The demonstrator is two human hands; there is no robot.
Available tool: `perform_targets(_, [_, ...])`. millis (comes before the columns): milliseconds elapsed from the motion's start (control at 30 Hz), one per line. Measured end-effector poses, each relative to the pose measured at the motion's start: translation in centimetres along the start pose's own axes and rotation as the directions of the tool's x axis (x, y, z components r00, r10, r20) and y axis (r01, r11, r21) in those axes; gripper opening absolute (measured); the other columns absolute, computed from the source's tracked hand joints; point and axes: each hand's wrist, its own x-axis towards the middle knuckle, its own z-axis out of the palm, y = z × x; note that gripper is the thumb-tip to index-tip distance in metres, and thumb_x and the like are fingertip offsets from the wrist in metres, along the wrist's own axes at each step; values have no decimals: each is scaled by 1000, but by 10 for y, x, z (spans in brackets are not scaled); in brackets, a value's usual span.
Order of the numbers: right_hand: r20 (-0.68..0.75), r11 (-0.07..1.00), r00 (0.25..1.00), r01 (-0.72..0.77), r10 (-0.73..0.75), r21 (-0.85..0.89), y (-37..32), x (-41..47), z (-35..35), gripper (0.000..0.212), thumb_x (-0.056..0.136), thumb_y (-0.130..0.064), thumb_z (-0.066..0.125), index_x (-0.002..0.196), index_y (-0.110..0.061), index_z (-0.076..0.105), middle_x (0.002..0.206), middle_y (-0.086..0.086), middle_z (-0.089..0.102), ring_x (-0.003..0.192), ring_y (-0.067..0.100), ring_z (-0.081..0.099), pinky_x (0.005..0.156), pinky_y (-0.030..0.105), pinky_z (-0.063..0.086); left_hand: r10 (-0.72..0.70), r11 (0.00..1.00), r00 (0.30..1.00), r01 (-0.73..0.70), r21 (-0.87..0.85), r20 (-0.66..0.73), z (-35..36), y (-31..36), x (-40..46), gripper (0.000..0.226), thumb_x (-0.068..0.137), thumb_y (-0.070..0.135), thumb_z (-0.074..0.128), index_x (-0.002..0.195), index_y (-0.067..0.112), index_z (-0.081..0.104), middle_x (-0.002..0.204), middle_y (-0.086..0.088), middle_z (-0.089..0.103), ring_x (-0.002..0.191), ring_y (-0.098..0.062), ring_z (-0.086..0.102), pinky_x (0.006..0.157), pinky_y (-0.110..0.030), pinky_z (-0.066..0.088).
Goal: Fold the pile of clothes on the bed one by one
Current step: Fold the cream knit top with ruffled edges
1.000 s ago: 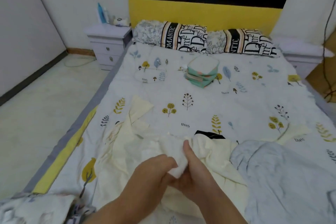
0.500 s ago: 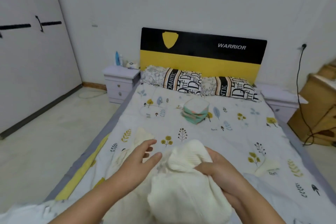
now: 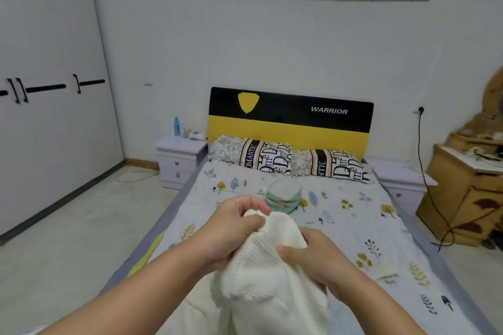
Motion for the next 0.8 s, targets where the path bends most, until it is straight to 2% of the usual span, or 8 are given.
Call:
perform_targets(133, [-338,978,922,150,-191,-142,-20,-23,16,61,81,-56,53,135,-32,36,138,-12,42,125,13,42,103,35,37,-2,983,997,-14,-185,-82,5,21,-10,24,86,-10,49,78,10,61,59,-5,56,40,-8,54,40,-16,43])
perform_targets(267, [-181,929,937,244,-300,-278,-41,-48,47,113,56,-63,59,147,-35,-4,144,-22,14,138,4,16,110,26,23,30,977,999,-34,-211,-21,8,36,-18,21,86,-10,51,83,9,60,69,-8,59,52,-12,59,48,-19,49])
perform_targets(367, [-284,889,876,278,-390,-364,-41,-46,44,71,78,-17,55,142,-29,28,126,-12,49,112,11,50,87,19,40,79,987,995,-70,-142,61,3,41,-23,18,88,-5,51,88,10,62,71,-4,61,52,-6,59,48,-17,49])
perform_targets(433, [-355,898,840,307,-411,-314,-45,-45,29,36,79,-4,49,103,-29,59,81,-15,58,73,3,53,58,12,38,96,992,991,-87,-91,89,-5,41,-25,18,90,-2,49,89,10,63,76,-4,62,55,-5,60,51,-18,50])
perform_targets(500, [-388,916,833,325,-395,-235,-50,-42,15,33,75,6,48,70,-25,58,62,-11,55,58,-1,47,49,13,35,82,993,992,-73,-91,101,-12,37,-26,22,90,-4,46,90,9,64,80,-5,64,61,-7,62,57,-20,52])
perform_targets(567, [-410,928,832,333,-373,-169,-57,-38,5,30,68,10,47,62,-16,60,58,-4,59,56,3,49,47,17,33,101,994,988,-95,-47,119,-14,28,-27,30,86,-9,44,96,11,64,80,-2,63,68,-9,60,64,-17,51])
perform_targets(700, [-419,927,828,358,-372,-114,-77,-33,-11,29,69,9,44,60,-13,61,54,-7,57,56,9,48,51,23,32,215,883,962,-264,388,166,-16,-3,-27,50,80,13,62,121,36,45,105,3,56,97,-10,53,77,-14,44])
perform_targets(800, [-410,905,817,424,-405,-48,-94,-39,-23,43,69,11,42,53,-24,63,48,-13,54,51,4,46,52,21,33,192,707,978,-196,679,82,-16,-27,-22,55,73,37,70,118,34,40,109,4,40,107,-13,40,85,-23,37])
